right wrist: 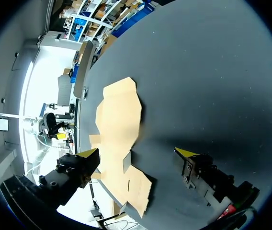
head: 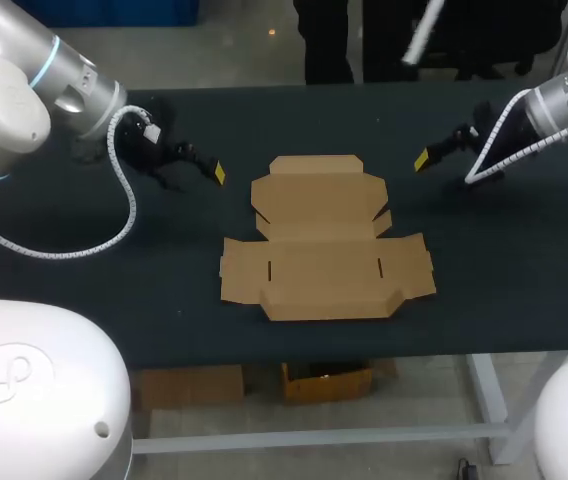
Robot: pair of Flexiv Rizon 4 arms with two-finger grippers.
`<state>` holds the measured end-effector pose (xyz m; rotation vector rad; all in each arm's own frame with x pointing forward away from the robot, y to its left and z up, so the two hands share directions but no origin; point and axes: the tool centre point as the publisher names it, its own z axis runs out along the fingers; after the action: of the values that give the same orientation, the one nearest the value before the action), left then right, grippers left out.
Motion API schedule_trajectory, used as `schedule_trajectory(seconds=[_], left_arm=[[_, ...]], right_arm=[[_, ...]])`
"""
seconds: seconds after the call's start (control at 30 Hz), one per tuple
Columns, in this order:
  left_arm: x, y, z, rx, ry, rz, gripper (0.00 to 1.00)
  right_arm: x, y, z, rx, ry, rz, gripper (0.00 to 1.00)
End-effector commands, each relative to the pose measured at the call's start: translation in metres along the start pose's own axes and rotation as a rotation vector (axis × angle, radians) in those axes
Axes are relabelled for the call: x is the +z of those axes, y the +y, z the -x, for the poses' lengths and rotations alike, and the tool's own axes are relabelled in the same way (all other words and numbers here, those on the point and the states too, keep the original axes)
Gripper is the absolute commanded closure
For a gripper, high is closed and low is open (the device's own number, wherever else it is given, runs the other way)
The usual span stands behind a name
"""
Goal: Assemble the packaging by folding the flat box into shape, placing the metal phone stand inside, and closing the box properly
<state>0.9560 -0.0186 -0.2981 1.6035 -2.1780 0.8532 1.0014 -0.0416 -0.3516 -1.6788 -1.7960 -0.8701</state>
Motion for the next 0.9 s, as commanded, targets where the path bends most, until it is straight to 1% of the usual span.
schedule_trajectory(seconds=[0.03,0.3,0.47,0.6,0.73,0.9], left_arm=[[0.000,-0.001,0.000,0.000,-0.002,0.004,0.00],[0.000,-0.001,0.000,0.000,-0.002,0.004,0.00],[0.002,-0.004,0.000,0.006,0.009,0.000,0.00],[0.003,-0.007,0.000,0.017,0.010,-0.002,0.00],[0.004,-0.010,0.002,0.021,0.010,-0.002,0.00],[0.006,-0.012,0.003,0.023,0.008,-0.003,0.00]], right_arm=[[-0.001,0.002,0.001,-0.001,0.007,-0.008,0.00],[-0.001,0.002,0.001,-0.001,0.007,-0.008,0.00],[0.017,0.011,0.001,0.004,0.052,-0.037,0.00],[0.025,0.012,-0.004,0.015,0.060,-0.023,0.00],[0.031,0.012,-0.009,0.026,0.066,0.010,0.00],[0.037,0.012,-0.012,0.059,0.085,0.015,0.00]])
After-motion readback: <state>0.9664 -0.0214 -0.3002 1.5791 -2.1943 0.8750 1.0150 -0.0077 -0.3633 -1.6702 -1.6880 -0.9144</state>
